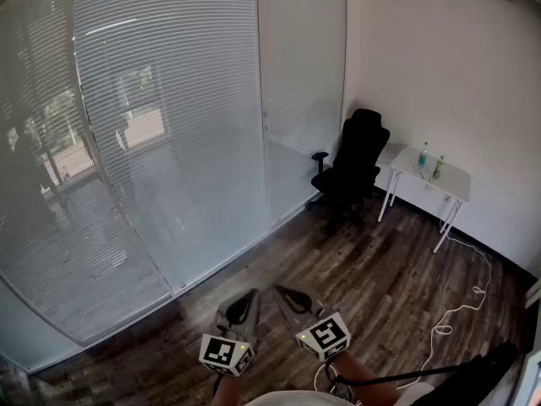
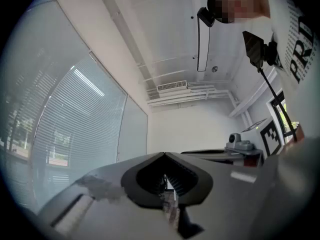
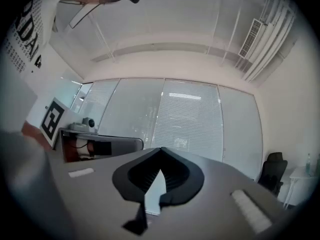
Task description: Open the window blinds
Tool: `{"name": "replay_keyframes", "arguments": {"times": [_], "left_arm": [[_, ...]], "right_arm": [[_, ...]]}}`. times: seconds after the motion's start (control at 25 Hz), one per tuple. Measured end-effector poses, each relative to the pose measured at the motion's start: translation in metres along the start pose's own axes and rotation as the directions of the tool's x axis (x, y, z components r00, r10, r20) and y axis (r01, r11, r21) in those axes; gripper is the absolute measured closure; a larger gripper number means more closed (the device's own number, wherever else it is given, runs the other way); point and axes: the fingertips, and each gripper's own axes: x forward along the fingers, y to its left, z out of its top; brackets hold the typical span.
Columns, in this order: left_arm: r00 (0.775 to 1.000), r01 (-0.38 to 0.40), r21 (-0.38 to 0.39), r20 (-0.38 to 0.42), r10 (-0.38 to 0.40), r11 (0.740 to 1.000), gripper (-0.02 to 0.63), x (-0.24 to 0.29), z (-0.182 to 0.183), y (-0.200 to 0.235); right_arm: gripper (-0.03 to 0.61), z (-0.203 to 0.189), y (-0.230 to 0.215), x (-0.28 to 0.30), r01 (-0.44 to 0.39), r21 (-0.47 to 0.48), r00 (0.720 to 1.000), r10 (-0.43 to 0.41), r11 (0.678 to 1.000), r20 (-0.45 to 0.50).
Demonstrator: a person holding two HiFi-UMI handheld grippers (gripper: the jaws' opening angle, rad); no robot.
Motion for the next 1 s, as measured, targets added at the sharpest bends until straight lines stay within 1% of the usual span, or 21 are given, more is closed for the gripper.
{"name": "replay_keyframes", "arguments": {"times": [0.12,0.2,0.36,0.56,0.88,1.0], "left_arm": [[1.000,-0.002,0.006,-0.006,0.002,1.000,0.611,-0.004,0.006,0.008],[1.000,-0.004,0.004,-0.013,0.004,1.000,0.611,-0.003,0.004,0.011],[1.000,-0.009,-0.004,-0.017,0.009,1.000,0.611,-0.009,-0.004,0.015],[1.000,-0.005,0.003,-0.015,0.005,1.000,0.612,-0.011,0.002,0.019],[1.000,0.017,-0.003,-0.016,-0.017,1.000,0.612,-0.015,-0.014,0.018],[1.000,0.020,-0.008,-0.020,-0.020,1.000,0.612,-0.015,-0.019,0.018]], "right_arm": [[0.571,0.008,-0.001,0.008,0.010,0.001,1.000,-0.010,1.000,-0.001],[0.571,0.008,-0.005,0.010,0.025,0.014,1.000,-0.025,1.000,0.011],[0.569,0.005,0.001,0.011,0.006,0.068,0.999,-0.009,0.998,0.047],[0.569,0.005,0.008,0.018,-0.004,0.022,1.000,0.003,1.000,0.018],[0.569,-0.009,0.013,0.024,-0.012,-0.024,1.000,0.012,1.000,-0.005],[0.569,-0.016,0.009,0.023,-0.003,-0.040,1.000,0.002,0.999,-0.025]]}}
